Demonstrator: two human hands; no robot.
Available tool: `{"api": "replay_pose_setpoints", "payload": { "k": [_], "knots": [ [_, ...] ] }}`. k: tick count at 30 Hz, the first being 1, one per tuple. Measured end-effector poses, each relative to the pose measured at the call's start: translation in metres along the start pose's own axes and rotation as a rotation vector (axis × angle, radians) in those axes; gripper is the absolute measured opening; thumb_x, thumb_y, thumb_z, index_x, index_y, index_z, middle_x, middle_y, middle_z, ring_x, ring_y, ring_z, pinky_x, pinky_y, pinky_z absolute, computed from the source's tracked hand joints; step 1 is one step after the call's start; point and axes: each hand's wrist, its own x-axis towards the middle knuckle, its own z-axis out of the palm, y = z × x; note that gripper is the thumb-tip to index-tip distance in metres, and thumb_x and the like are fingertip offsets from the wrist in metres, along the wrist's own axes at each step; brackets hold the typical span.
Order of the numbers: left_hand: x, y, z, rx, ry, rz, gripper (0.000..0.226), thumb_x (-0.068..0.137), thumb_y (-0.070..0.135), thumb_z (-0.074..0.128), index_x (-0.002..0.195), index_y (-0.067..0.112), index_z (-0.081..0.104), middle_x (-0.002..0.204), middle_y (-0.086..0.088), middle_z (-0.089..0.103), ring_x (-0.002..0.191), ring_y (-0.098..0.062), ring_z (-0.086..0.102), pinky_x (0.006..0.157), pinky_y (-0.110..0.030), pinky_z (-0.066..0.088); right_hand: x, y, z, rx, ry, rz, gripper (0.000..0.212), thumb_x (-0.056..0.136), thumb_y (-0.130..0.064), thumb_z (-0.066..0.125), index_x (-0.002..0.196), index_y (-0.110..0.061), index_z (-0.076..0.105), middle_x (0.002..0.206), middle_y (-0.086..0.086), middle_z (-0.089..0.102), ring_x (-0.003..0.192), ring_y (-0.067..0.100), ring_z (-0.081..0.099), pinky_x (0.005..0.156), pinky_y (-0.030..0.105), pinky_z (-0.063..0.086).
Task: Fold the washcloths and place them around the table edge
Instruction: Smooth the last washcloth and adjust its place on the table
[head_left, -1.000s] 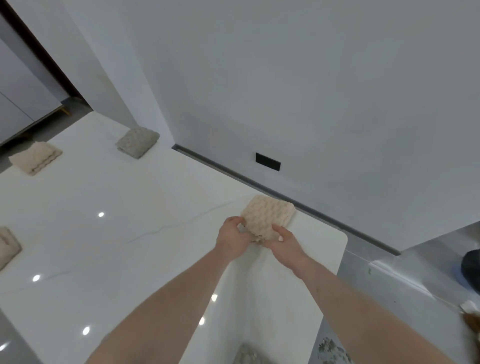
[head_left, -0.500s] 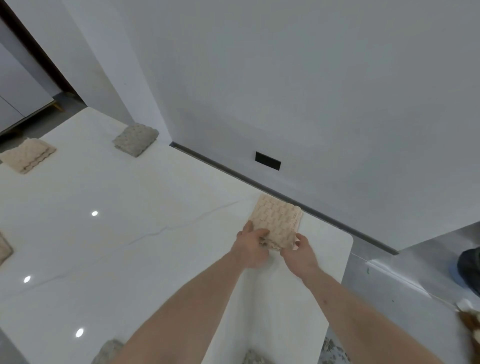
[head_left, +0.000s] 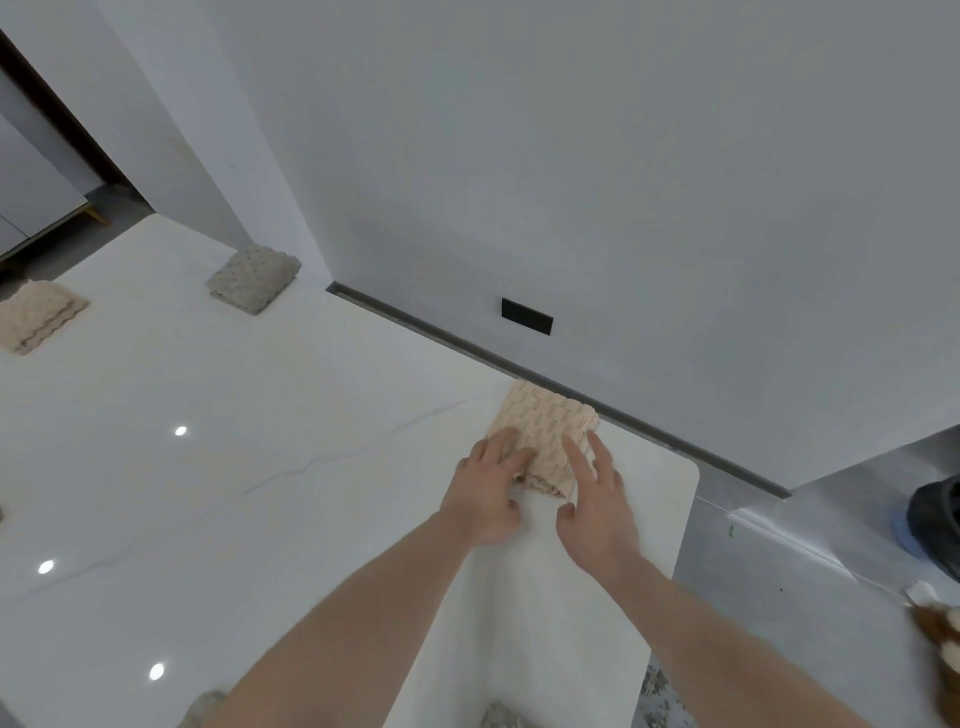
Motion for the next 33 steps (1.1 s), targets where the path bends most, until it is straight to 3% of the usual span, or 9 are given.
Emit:
{"api": "replay_pose_setpoints", "payload": {
  "k": [2, 4, 7, 10, 17, 23, 27, 31, 33],
  "knots": [
    [0.000, 0.002, 0.003, 0.109, -0.133, 0.029, 0.085, 0.083, 0.012, 0.057, 0.159, 0.029, 0.023, 0.168, 0.005, 0.006, 0.154, -0.023, 0.006, 0.122, -0.041, 0.020, 0.000, 0.009, 0.003, -0.208, -0.181, -0.058, 0.087, 0.086, -0.010, 0.052, 0.159, -0.034, 0.011, 0.166, -0.013, -0.008, 0.148, 0.017, 0.018, 0.111, 0.039, 0.039],
    [0.001, 0.003, 0.003, 0.147, -0.258, 0.005, 0.087, 0.088, 0.016, 0.056, 0.162, 0.028, 0.012, 0.170, 0.007, -0.002, 0.156, -0.022, 0.000, 0.125, -0.043, 0.015, 0.001, 0.017, 0.004, -0.300, -0.372, 0.005, 0.087, 0.088, -0.015, 0.052, 0.160, -0.029, 0.004, 0.166, -0.012, -0.011, 0.153, 0.017, 0.004, 0.119, 0.043, 0.027],
    [0.006, 0.005, -0.003, 0.119, -0.371, -0.060, 0.085, 0.092, 0.021, 0.055, 0.162, 0.033, 0.008, 0.169, 0.013, -0.009, 0.156, -0.020, -0.006, 0.125, -0.049, 0.015, 0.005, 0.015, -0.001, -0.308, -0.483, 0.070, 0.091, 0.087, -0.016, 0.052, 0.160, -0.029, 0.000, 0.166, -0.012, -0.012, 0.154, 0.019, 0.001, 0.121, 0.045, 0.021],
    [0.005, 0.011, -0.016, 0.080, -0.375, -0.103, 0.077, 0.091, 0.017, 0.052, 0.159, 0.036, 0.023, 0.169, 0.011, -0.007, 0.157, -0.022, -0.003, 0.125, -0.048, 0.016, 0.010, 0.002, -0.009, -0.214, -0.455, 0.109, 0.086, 0.086, -0.019, 0.053, 0.159, -0.027, 0.010, 0.167, -0.007, 0.001, 0.152, 0.023, 0.015, 0.119, 0.041, 0.028],
    [-0.103, 0.002, -0.002, -0.218, -0.034, -0.040, 0.062, 0.088, 0.019, 0.055, 0.148, 0.033, 0.045, 0.166, 0.009, 0.020, 0.151, -0.019, 0.020, 0.121, -0.035, 0.027, -0.081, -0.029, -0.003, -0.007, -0.284, 0.102, 0.079, 0.090, -0.021, 0.057, 0.158, -0.028, 0.016, 0.166, -0.005, 0.006, 0.147, 0.024, 0.028, 0.115, 0.036, 0.033],
    [-0.265, -0.097, 0.019, -0.120, -0.103, -0.219, 0.066, 0.087, 0.026, 0.058, 0.149, 0.039, 0.040, 0.167, 0.014, 0.011, 0.151, -0.018, 0.018, 0.119, -0.035, 0.030, -0.212, -0.049, 0.034, 0.101, -0.253, 0.171, 0.074, 0.091, -0.024, 0.057, 0.155, -0.037, 0.022, 0.164, -0.016, 0.005, 0.149, 0.018, 0.022, 0.111, 0.038, 0.039],
    [-0.354, -0.155, 0.029, -0.038, -0.124, -0.315, 0.068, 0.083, 0.041, 0.052, 0.150, 0.035, 0.040, 0.166, 0.004, 0.017, 0.151, -0.024, 0.020, 0.120, -0.035, 0.027, -0.289, -0.060, 0.073, -0.012, -0.273, 0.268, 0.068, 0.090, -0.026, 0.056, 0.152, -0.036, 0.030, 0.164, -0.012, 0.009, 0.149, 0.019, 0.021, 0.116, 0.038, 0.027],
    [-0.399, -0.181, 0.044, 0.025, -0.221, -0.331, 0.069, 0.084, 0.034, 0.052, 0.152, 0.033, 0.036, 0.162, 0.000, 0.024, 0.146, -0.026, 0.028, 0.116, -0.034, 0.034, -0.338, -0.069, 0.100, -0.041, -0.383, 0.299, 0.068, 0.091, -0.023, 0.053, 0.153, -0.031, 0.027, 0.164, -0.005, 0.010, 0.149, 0.025, 0.020, 0.117, 0.040, 0.030],
    [-0.409, -0.183, 0.047, 0.016, -0.303, -0.329, 0.076, 0.082, 0.043, 0.047, 0.155, 0.033, 0.030, 0.164, 0.001, 0.022, 0.147, -0.026, 0.028, 0.119, -0.034, 0.029, -0.350, -0.072, 0.102, -0.054, -0.422, 0.300, 0.069, 0.093, -0.022, 0.053, 0.155, -0.026, 0.023, 0.165, -0.004, 0.005, 0.149, 0.025, 0.023, 0.113, 0.035, 0.035]
  ]
}}
